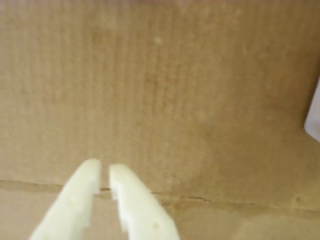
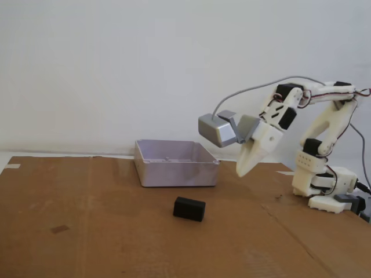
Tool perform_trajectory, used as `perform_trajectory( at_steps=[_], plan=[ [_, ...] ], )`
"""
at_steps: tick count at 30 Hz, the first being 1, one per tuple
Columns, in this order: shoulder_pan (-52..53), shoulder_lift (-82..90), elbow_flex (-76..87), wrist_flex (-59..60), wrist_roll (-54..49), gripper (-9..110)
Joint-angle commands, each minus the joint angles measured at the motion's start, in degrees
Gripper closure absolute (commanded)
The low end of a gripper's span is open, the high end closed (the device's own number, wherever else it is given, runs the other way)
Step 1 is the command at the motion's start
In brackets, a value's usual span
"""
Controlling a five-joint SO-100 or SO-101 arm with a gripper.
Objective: Grasp a block and put it in the box.
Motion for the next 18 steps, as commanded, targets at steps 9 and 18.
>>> perform_trajectory(
  at_steps=[9, 18],
  plan=[
    [-0.3, -9.1, -18.1, -2.3, 3.3, 101],
    [-0.3, -15.2, -24.8, -2.3, 7.8, 101]
  ],
)
